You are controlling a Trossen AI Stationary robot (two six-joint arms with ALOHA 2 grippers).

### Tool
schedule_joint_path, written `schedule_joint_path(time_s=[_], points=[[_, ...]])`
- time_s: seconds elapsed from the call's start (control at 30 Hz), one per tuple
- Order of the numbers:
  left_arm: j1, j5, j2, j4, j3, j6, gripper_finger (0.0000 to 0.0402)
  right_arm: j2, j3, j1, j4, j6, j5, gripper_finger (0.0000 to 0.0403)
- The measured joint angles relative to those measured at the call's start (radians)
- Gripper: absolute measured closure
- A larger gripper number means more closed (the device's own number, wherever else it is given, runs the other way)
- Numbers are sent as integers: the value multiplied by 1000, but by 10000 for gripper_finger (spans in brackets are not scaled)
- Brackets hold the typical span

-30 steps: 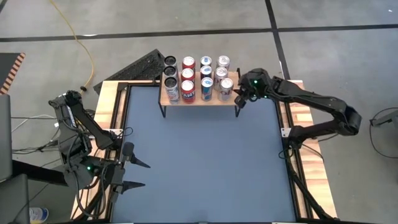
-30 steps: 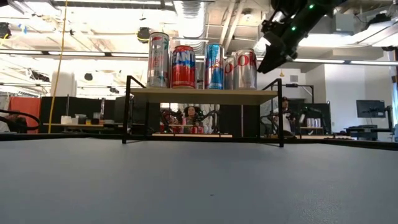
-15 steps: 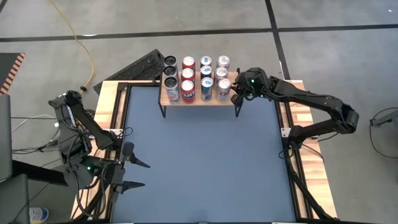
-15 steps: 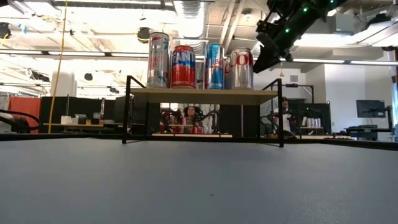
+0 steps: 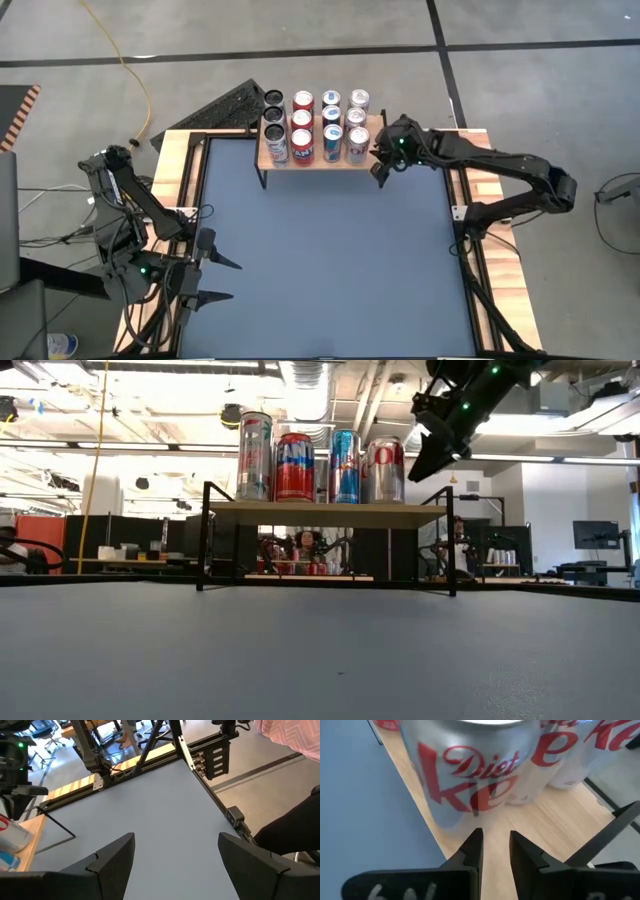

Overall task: Place canned beverage on shelf
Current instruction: Adjust the white soda can

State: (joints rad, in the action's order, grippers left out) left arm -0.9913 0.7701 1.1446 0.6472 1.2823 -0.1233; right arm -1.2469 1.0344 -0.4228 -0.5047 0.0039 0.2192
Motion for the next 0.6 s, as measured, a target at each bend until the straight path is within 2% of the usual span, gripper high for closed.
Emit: schedule_joint_path(time_s=[0.3,0.6], points=[[0,-3,0,0,0,-4,127,-2,0,75,29,21,17,321],[0,-3,0,-1,0,4,127,-2,0,96,102,20,17,321]])
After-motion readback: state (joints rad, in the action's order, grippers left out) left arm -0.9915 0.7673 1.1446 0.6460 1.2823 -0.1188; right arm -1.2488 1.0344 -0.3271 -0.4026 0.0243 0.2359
